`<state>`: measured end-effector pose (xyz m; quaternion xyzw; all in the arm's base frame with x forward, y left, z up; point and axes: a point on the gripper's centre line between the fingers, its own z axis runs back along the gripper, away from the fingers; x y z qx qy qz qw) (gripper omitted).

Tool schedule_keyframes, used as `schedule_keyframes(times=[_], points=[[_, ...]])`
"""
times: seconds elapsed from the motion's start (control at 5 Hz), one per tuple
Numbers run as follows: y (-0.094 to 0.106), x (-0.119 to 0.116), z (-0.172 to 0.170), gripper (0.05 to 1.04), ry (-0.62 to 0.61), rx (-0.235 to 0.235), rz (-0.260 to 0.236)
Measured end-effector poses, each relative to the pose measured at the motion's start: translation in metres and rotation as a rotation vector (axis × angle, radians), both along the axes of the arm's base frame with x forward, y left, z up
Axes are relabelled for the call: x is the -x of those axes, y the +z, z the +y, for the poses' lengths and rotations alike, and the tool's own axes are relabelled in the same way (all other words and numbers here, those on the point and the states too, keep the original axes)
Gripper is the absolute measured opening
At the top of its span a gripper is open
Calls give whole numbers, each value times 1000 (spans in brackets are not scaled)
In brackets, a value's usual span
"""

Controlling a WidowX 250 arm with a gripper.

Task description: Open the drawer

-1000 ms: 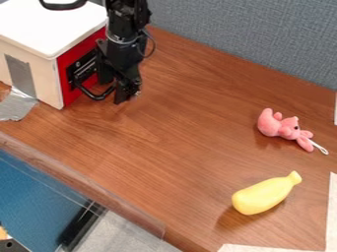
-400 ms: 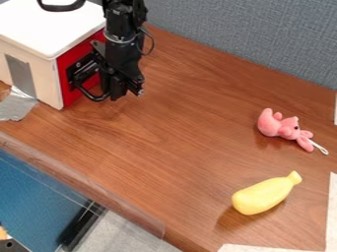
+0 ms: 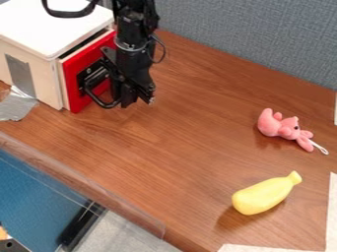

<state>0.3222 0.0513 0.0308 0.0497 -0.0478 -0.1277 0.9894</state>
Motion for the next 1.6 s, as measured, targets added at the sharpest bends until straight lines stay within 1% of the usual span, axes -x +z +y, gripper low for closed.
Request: schedule_keyframes(times=[0.2,0.4,0.8,1.0,1.2,1.4,1.6], points=[[0,1,-12,203,-4,20,2],[0,3,-32,200,-9,51,8],[2,7,-53,158,56,119,41],[7,8,-67,141,94,140,71],[10,3,-87,128,138,182,103],[11,0,-90,157,178,201,137],[3,-5,-90,374,110,215,254]])
